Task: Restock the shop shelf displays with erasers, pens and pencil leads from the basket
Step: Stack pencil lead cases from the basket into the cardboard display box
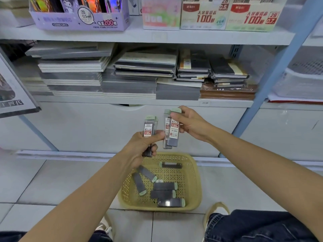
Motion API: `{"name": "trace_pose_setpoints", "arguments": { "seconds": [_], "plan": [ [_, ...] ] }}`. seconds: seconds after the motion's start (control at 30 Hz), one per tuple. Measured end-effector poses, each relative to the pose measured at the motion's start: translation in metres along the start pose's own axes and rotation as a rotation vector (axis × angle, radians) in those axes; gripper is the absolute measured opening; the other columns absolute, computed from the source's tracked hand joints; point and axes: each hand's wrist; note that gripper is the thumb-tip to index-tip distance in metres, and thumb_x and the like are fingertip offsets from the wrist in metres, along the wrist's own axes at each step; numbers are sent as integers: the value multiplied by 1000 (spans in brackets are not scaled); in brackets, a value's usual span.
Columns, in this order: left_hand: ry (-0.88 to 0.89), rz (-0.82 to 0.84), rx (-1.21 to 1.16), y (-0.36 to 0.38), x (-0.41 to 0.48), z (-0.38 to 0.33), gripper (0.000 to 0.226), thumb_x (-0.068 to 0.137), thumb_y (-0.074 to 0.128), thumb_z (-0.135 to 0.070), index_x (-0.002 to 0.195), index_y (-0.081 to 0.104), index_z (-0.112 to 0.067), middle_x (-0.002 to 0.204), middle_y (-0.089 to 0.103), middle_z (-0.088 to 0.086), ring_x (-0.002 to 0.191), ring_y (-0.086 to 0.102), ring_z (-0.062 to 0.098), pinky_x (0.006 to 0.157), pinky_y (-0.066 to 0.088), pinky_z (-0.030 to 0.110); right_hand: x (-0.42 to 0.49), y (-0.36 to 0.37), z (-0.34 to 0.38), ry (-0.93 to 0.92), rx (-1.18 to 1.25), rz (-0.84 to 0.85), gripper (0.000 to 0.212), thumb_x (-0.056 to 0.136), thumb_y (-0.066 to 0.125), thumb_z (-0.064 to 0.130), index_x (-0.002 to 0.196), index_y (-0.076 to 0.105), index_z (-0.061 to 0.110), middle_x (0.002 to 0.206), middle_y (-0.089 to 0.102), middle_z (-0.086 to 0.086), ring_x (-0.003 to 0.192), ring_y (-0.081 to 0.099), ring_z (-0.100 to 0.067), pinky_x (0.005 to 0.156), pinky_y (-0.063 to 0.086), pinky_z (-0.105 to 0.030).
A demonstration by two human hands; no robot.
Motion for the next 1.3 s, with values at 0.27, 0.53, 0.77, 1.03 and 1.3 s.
{"name": "trace_pose_setpoints", "arguments": {
  "seconds": [0.27,0.53,0.77,1.03,1.3],
  "plan": [
    [200,-109,239,25,3,-30,11,80,78,-8,84,68,-11,48,57,1,36,45,12,39,42,21,-1,-12,40,-69,-295,-20,33,93,61,15,123,58,0,88,62,-8,65,50,-13,49,40,-20],
    [273,0,186,77,7,-119,23,94,63,-27,110,59,-10,80,61,4,50,51,12,48,49,25,-19,-54,152,-274,-550,-138,15,97,55,31,101,65,21,79,70,8,61,61,-6,58,44,-14],
    [387,200,92,130,10,-194,15,101,45,-15,107,58,-11,77,67,8,51,56,15,48,51,27,-37,-108,267,-580,-519,-440,14,100,52,23,99,60,13,56,56,12,45,39,-6,39,35,-20],
    [555,291,200,164,28,-227,19,100,51,-20,118,56,-14,77,70,-2,61,63,14,66,56,32,-33,-145,326,-705,-739,-757,14,98,55,24,99,56,11,74,58,-5,50,45,-11,44,40,-26],
    [629,300,233,184,41,-244,17,100,52,-20,113,61,-16,98,73,6,64,64,15,64,56,26,-6,-158,326,-705,-983,-730,16,97,57,27,100,58,12,83,64,-2,54,54,3,52,46,-20]
  ]
}}
Point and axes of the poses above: each hand's wrist, its own x-axis towards the middle knuckle, its own y-axis out of the palm, z = x × y
